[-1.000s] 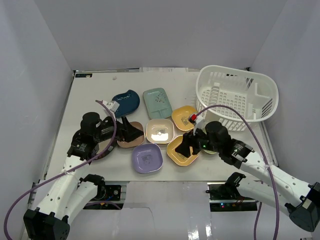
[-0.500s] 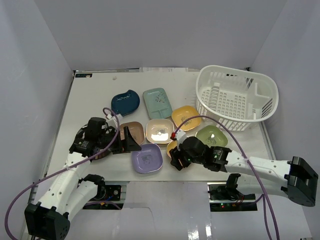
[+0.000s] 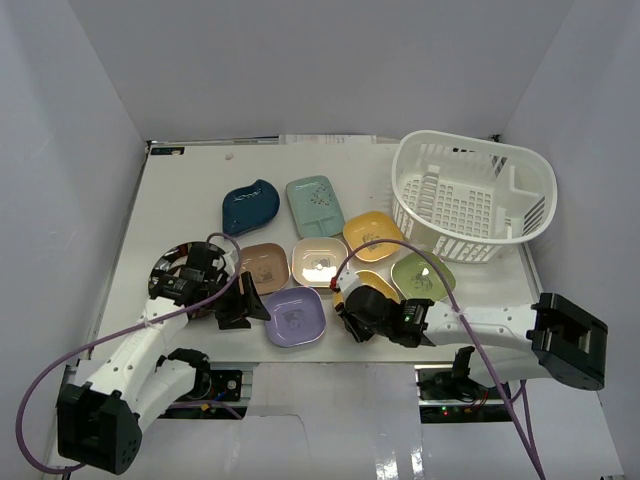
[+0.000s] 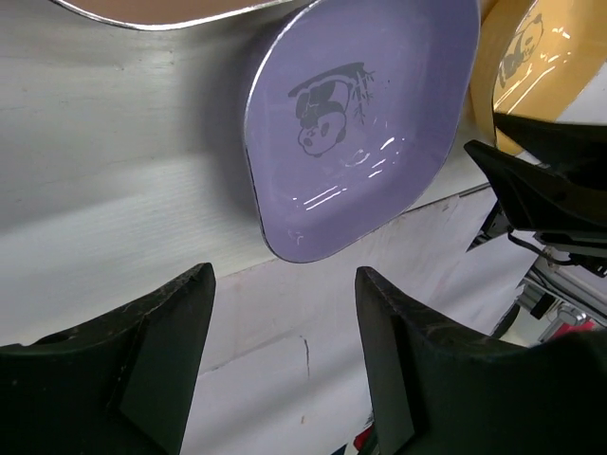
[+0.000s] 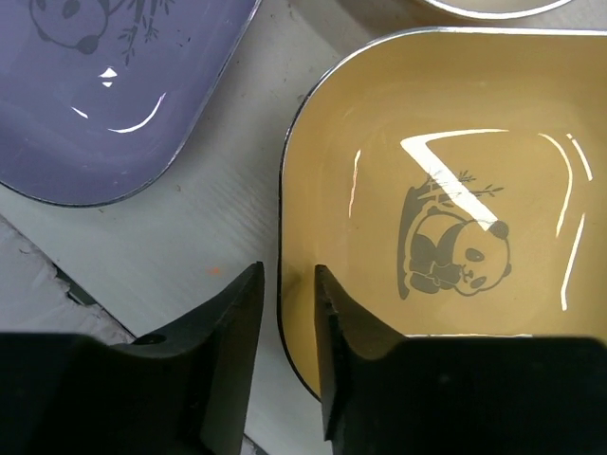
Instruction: Place the plates into the plastic bin on the countertop
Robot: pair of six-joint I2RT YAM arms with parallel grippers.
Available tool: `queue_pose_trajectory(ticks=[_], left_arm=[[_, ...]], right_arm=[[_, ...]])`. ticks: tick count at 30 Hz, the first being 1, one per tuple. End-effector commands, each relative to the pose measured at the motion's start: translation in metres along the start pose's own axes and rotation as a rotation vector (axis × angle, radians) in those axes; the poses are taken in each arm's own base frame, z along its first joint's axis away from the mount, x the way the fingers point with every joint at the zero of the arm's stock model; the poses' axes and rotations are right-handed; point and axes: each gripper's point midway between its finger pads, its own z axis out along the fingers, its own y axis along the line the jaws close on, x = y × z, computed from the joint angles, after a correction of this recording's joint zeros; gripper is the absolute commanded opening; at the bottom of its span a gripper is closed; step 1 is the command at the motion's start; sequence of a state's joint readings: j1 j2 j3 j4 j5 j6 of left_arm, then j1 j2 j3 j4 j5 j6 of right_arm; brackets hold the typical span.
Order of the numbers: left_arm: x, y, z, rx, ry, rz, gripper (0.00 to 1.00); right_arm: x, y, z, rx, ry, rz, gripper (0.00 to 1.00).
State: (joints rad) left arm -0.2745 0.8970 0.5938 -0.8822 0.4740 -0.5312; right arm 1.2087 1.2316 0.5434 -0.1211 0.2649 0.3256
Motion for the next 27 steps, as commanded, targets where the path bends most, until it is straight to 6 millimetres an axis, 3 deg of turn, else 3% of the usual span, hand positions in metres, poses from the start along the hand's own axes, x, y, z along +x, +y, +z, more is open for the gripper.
queue_pose_trajectory(ticks=[1,4,7,10,12,14,16,18,19,21,22,24,25,27], left_arm=[[-0.002,-0.001,0.007,0.013,-0.013,-0.038,0.71],[-0.004,0.0,0.012,0.015,-0.012,-0.057,0.71],[-0.006,0.002,0.015,0.004,-0.008,-0.068,0.7],[-0.007,0.003,0.02,-0.004,-0.006,-0.09,0.7],[-0.008,0.004,0.023,-0.007,-0.005,-0.096,0.7],[-0.006,0.006,0.026,-0.017,0.015,-0.108,0.68],[-0.006,0.007,0.027,-0.023,0.015,-0.115,0.66],[-0.008,0.008,0.027,-0.027,0.003,-0.115,0.59],[-0.008,0.008,0.027,-0.029,0.005,-0.115,0.58],[-0.005,0.01,0.03,-0.038,0.035,-0.126,0.54],[-0.004,0.012,0.031,-0.044,0.046,-0.13,0.53],[-0.002,0.014,0.034,-0.056,0.063,-0.142,0.51],[-0.001,0.015,0.035,-0.059,0.069,-0.144,0.5],[0.0,0.016,0.036,-0.065,0.078,-0.147,0.49]], right_arm=[[-0.022,0.005,0.004,0.021,-0.072,0.003,0.31],[-0.026,0.007,-0.002,0.037,-0.079,0.001,0.1],[-0.04,0.017,-0.022,0.015,-0.092,-0.003,0.08],[-0.081,0.024,-0.06,-0.006,-0.213,0.013,0.08],[-0.119,0.027,-0.094,-0.037,-0.343,0.042,0.08],[-0.146,0.02,-0.118,-0.011,-0.442,0.027,0.08],[-0.181,-0.001,-0.141,0.115,-0.538,0.031,0.08],[-0.201,-0.032,-0.149,0.287,-0.56,-0.007,0.08],[-0.222,-0.061,-0.162,0.368,-0.591,0.039,0.08],[-0.237,-0.09,-0.158,0.411,-0.576,0.04,0.08],[-0.241,-0.134,-0.162,0.504,-0.571,0.099,0.08],[-0.249,-0.169,-0.164,0.583,-0.554,0.119,0.08],[-0.246,-0.206,-0.171,0.664,-0.544,0.174,0.08],[-0.251,-0.234,-0.159,0.67,-0.521,0.206,0.08]])
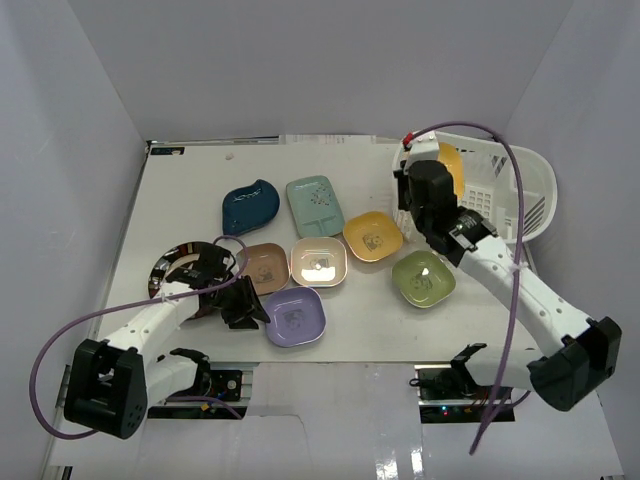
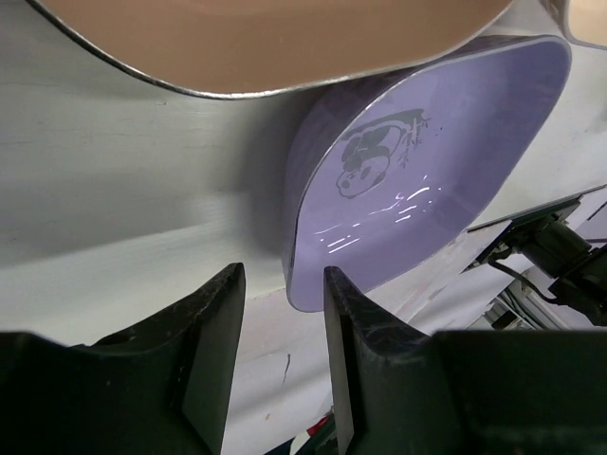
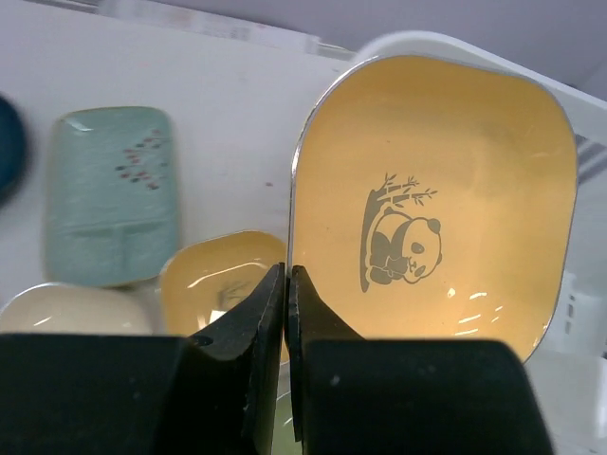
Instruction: Place the plates into the plastic bin on the countertop
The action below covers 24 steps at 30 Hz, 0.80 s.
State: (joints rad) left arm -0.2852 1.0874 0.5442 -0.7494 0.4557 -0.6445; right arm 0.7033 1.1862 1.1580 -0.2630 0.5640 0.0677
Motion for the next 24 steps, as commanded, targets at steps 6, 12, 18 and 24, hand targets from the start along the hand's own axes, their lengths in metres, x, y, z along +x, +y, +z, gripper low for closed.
queue_pose_trajectory(ticks=[6,12,18,24], left_arm=[[0.0,0.003,0.005,-0.016,0.011,-0.005,0.5],[0.0,0.002,0.006,-0.021,0.017,-0.007,0.56],[-0.005,-0.003,0.008,-0.02,0.01,0.008,0.58],[-0.008,-0.008,0.011,-0.031,-0.009,0.038,0.57]], right_arm=[[0.03,-0.113,0.098,0.228,0.143,0.038,0.08],[0.093,-0.149,0.137,0.279,0.282,0.111,0.08],[0.125,-0.15,0.147,0.288,0.355,0.145,0.22],[0.098,-0.12,0.125,0.153,0.266,0.22,0.64]])
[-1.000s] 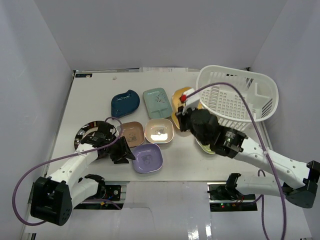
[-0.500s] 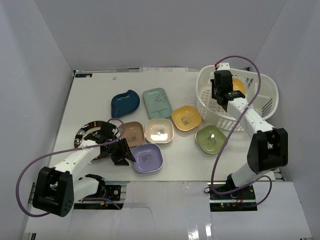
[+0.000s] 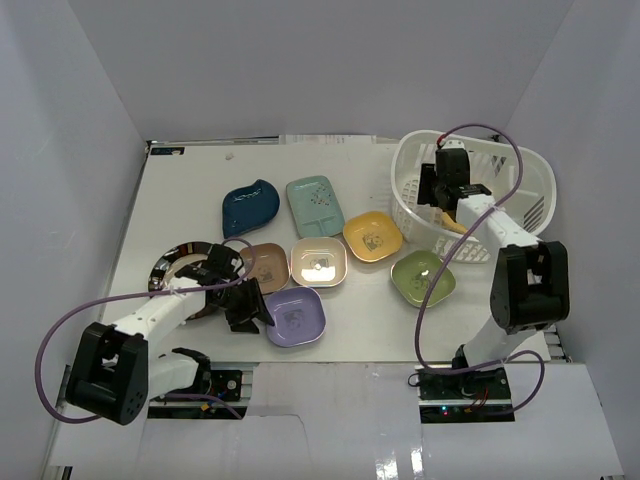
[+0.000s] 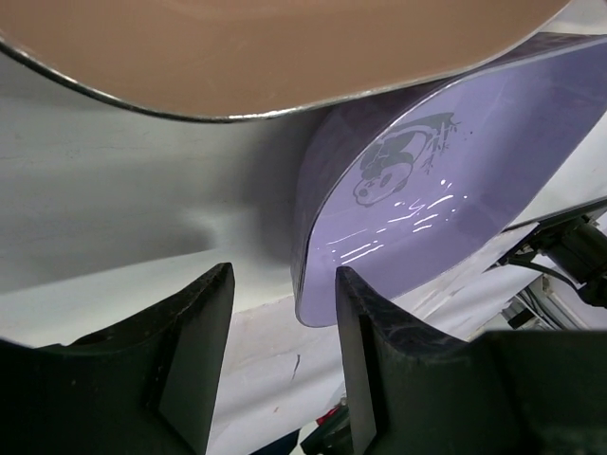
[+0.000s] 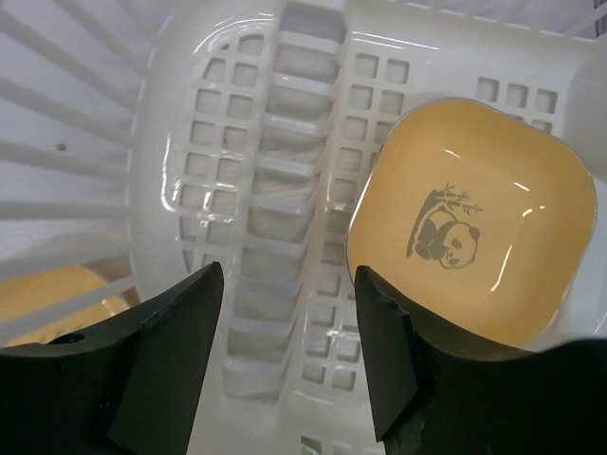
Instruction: Place the plates into the plastic bin on the countertop
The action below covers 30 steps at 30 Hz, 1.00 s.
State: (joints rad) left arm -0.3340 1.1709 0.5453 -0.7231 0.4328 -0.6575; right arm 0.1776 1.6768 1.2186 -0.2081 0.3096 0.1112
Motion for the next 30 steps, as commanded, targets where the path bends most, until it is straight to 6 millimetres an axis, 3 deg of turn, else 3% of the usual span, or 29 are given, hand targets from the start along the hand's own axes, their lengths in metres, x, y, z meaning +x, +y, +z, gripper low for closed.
queue_pose_trajectory(ticks=[1,3,4,5,6,7,8,9,11,12,15,16,17,21,25,30], left_arm=[[-0.016,-0.014,-0.004,0.017,-0.068,0.037,0.57],[-0.016,-0.016,-0.003,0.014,-0.075,0.049,0.56],[-0.017,-0.017,-0.003,0.012,-0.081,0.052,0.56],[-0.016,-0.018,-0.002,0.01,-0.081,0.061,0.56],[-0.017,-0.019,-0.001,0.009,-0.084,0.066,0.55],[-0.019,-0.02,-0.001,0.004,-0.093,0.071,0.55],[-0.018,-0.021,0.0,0.001,-0.092,0.084,0.54],[-0.019,-0.021,0.001,-0.004,-0.093,0.089,0.53],[-0.018,-0.021,0.004,-0.013,-0.089,0.104,0.49],[-0.017,-0.022,0.006,-0.012,-0.087,0.11,0.47],[-0.014,-0.022,0.01,-0.019,-0.071,0.119,0.31],[-0.013,-0.022,0.011,-0.023,-0.063,0.119,0.14],[-0.013,-0.022,0.011,-0.022,-0.065,0.121,0.04],[-0.009,-0.026,0.007,-0.002,-0.058,0.136,0.0],[-0.006,-0.034,-0.006,0.026,-0.074,0.159,0.0],[-0.01,-0.06,-0.036,0.095,-0.137,0.206,0.0]], right_arm=[[-0.048,0.022,-0.055,-0.138,-0.189,0.059,0.64],[-0.04,0.044,-0.077,-0.194,-0.213,0.028,0.64],[-0.048,0.048,-0.106,-0.227,-0.279,0.031,0.63],[-0.024,0.056,-0.111,-0.253,-0.26,0.015,0.6],[-0.012,0.077,-0.126,-0.319,-0.268,-0.003,0.58],[-0.012,0.084,-0.151,-0.385,-0.322,0.009,0.57],[0.027,0.09,-0.147,-0.416,-0.262,-0.007,0.52],[0.037,0.096,-0.163,-0.47,-0.279,0.016,0.51],[0.075,0.099,-0.164,-0.503,-0.221,0.015,0.49],[0.106,0.092,-0.159,-0.493,-0.178,0.01,0.48],[0.151,0.077,-0.151,-0.446,-0.079,-0.008,0.57],[0.157,0.077,-0.151,-0.447,-0.056,0.007,0.6],[0.161,0.082,-0.153,-0.481,-0.04,0.001,0.69],[0.186,0.086,-0.137,-0.463,0.064,-0.03,0.71],[0.208,0.092,-0.13,-0.467,0.143,-0.068,0.62],[0.218,0.101,-0.133,-0.456,0.153,-0.105,0.31]])
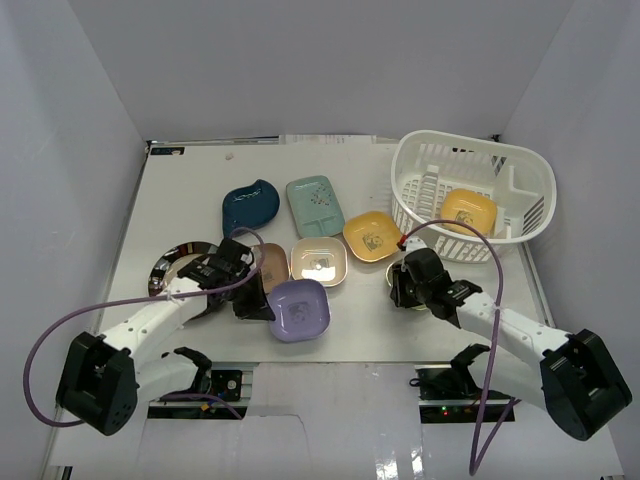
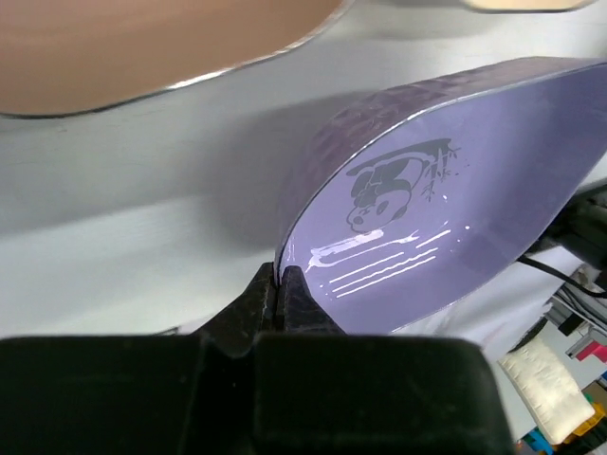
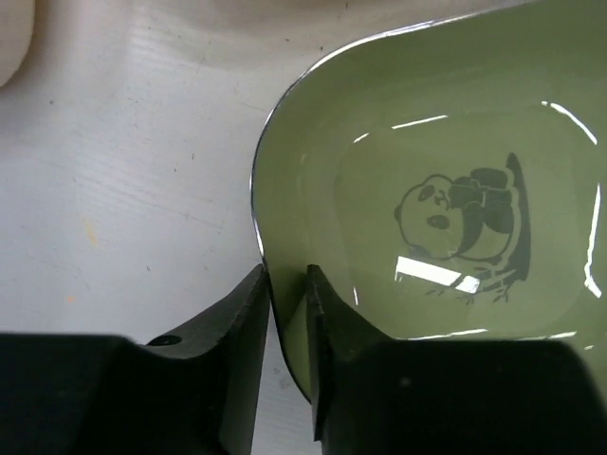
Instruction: Place the plates into the plastic bin on the countertop
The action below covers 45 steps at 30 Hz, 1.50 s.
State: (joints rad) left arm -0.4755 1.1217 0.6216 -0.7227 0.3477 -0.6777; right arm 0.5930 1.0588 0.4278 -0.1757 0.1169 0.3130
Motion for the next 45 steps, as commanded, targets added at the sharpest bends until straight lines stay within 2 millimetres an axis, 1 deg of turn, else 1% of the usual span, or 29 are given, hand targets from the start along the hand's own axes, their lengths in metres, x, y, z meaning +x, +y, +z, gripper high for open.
queue_pose_trajectory(ticks=[1,2,5,6,8,9,11,12,14,16,18,19,20,21,22,23,24,25,26,28,29,31,35,37,39,40,42,43,45], left_arm=[[-0.021,-0.039,-0.035,0.104,-0.099,0.066,0.0],[-0.025,-0.044,-0.04,0.114,-0.116,0.076,0.0],[-0.043,-0.062,-0.063,0.134,-0.188,0.116,0.0],[-0.047,-0.066,-0.068,0.139,-0.208,0.126,0.0],[-0.059,-0.079,-0.081,0.16,-0.263,0.144,0.0],[-0.064,-0.083,-0.085,0.171,-0.284,0.151,0.0],[-0.072,-0.096,-0.093,0.211,-0.321,0.165,0.0],[-0.073,-0.1,-0.095,0.225,-0.328,0.166,0.0],[-0.078,-0.112,-0.099,0.266,-0.345,0.177,0.0],[-0.079,-0.122,-0.102,0.293,-0.355,0.193,0.0],[-0.085,-0.135,-0.107,0.316,-0.377,0.216,0.0],[-0.084,-0.142,-0.109,0.325,-0.38,0.234,0.0],[-0.086,-0.147,-0.108,0.323,-0.385,0.244,0.0],[-0.088,-0.157,-0.115,0.332,-0.411,0.268,0.0],[-0.09,-0.161,-0.117,0.332,-0.425,0.275,0.0],[-0.094,-0.166,-0.118,0.334,-0.437,0.28,0.0],[-0.095,-0.176,-0.124,0.351,-0.457,0.291,0.0],[-0.096,-0.181,-0.126,0.36,-0.465,0.298,0.0],[-0.101,-0.186,-0.127,0.363,-0.483,0.3,0.0],[-0.102,-0.201,-0.135,0.382,-0.502,0.324,0.0],[-0.105,-0.205,-0.132,0.379,-0.503,0.33,0.0],[-0.107,-0.213,-0.134,0.374,-0.519,0.353,0.0],[-0.11,-0.206,-0.12,0.322,-0.518,0.371,0.0],[-0.114,-0.198,-0.109,0.282,-0.518,0.368,0.0],[-0.114,-0.188,-0.097,0.242,-0.506,0.364,0.0],[-0.116,-0.185,-0.094,0.227,-0.513,0.357,0.0],[-0.117,-0.18,-0.088,0.214,-0.515,0.34,0.0],[-0.119,-0.184,-0.087,0.228,-0.527,0.337,0.0],[-0.121,-0.184,-0.081,0.231,-0.522,0.327,0.0]], right_arm=[[-0.013,0.006,0.0,0.023,-0.05,-0.004,0.23],[-0.015,0.01,-0.002,0.026,-0.055,-0.021,0.1],[-0.032,0.022,-0.018,0.024,-0.101,-0.051,0.08],[-0.053,0.033,-0.032,-0.007,-0.159,-0.049,0.08],[-0.069,0.048,-0.054,-0.06,-0.202,-0.062,0.08],[-0.098,0.061,-0.08,-0.119,-0.298,-0.052,0.08],[-0.129,0.069,-0.113,-0.157,-0.4,-0.052,0.08],[-0.158,0.073,-0.139,-0.163,-0.486,-0.042,0.08],[-0.185,0.069,-0.156,-0.113,-0.555,-0.072,0.08],[-0.221,0.051,-0.178,0.026,-0.644,-0.061,0.08],[-0.243,0.026,-0.167,0.197,-0.641,-0.1,0.08],[-0.264,0.016,-0.175,0.241,-0.668,-0.087,0.08],[-0.275,-0.017,-0.154,0.328,-0.611,-0.069,0.08],[-0.285,-0.023,-0.144,0.292,-0.597,-0.058,0.08],[-0.302,-0.059,-0.149,0.355,-0.621,0.005,0.08],[-0.306,-0.075,-0.127,0.38,-0.582,0.029,0.08],[-0.313,-0.088,-0.119,0.383,-0.576,0.05,0.08],[-0.317,-0.114,-0.114,0.419,-0.56,0.089,0.08],[-0.323,-0.124,-0.091,0.415,-0.518,0.103,0.08],[-0.323,-0.143,-0.072,0.432,-0.477,0.121,0.08],[-0.321,-0.151,-0.051,0.442,-0.432,0.126,0.08],[-0.31,-0.165,-0.028,0.457,-0.372,0.143,0.08],[-0.29,-0.176,0.003,0.457,-0.294,0.182,0.08],[-0.282,-0.181,0.005,0.483,-0.287,0.214,0.26],[-0.277,-0.181,-0.001,0.494,-0.292,0.233,0.48],[-0.284,-0.175,-0.015,0.477,-0.336,0.237,0.56],[-0.298,-0.157,-0.03,0.392,-0.41,0.228,0.66],[-0.303,-0.146,-0.048,0.359,-0.454,0.223,0.67],[-0.307,-0.113,-0.062,0.234,-0.489,0.201,0.67]])
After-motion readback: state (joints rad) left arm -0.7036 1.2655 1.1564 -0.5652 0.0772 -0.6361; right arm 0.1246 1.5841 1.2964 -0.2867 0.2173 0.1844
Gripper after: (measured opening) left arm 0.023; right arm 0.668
